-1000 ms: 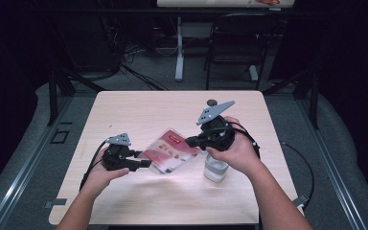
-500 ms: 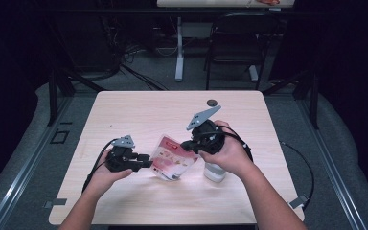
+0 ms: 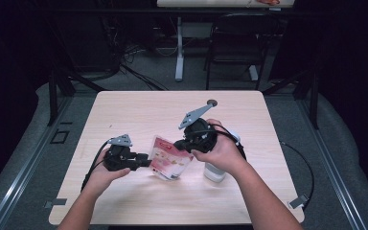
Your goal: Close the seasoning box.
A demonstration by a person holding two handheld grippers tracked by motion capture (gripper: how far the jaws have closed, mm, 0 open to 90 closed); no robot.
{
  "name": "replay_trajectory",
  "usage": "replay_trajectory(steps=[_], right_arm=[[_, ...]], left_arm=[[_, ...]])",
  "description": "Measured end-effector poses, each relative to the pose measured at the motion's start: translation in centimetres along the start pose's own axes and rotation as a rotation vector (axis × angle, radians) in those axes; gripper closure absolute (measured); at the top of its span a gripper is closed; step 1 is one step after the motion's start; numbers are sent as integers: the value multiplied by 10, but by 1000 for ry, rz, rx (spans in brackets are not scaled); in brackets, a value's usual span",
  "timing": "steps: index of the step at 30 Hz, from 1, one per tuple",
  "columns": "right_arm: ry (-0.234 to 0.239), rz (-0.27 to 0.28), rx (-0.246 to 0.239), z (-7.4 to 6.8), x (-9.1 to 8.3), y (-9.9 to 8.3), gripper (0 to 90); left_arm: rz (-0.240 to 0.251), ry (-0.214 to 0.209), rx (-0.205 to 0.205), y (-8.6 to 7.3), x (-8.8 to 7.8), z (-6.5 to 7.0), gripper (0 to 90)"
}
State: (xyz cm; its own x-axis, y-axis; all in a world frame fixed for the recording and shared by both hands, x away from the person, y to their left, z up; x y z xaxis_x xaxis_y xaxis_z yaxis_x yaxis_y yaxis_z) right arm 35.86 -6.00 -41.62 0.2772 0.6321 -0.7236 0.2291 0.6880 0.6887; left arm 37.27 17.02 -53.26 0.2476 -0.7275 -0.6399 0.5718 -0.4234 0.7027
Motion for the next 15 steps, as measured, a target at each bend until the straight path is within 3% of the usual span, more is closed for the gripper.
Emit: replay_trajectory(steps=[10, 15], right_arm=[[27, 8, -6, -5, 9, 8, 893], [49, 16, -11, -7, 17, 14, 864]], left_arm=[[39, -18, 20, 4, -15, 0, 561], [49, -2, 28, 5, -20, -2, 529]])
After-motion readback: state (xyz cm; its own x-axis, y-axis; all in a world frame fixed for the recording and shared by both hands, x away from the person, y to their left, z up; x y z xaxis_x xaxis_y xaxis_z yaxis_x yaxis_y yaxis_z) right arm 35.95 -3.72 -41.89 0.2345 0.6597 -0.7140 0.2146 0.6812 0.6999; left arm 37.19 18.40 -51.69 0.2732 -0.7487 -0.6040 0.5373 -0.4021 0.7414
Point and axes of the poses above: each handheld gripper's, and its own axes: x roughly forward along the jaws, y roughly out of its top, z roughly to its right, the point moved 4 cm from there along x, roughly forward along the jaws, and after that the axes turned 6 degrees about -x, right-handed, at the moved point
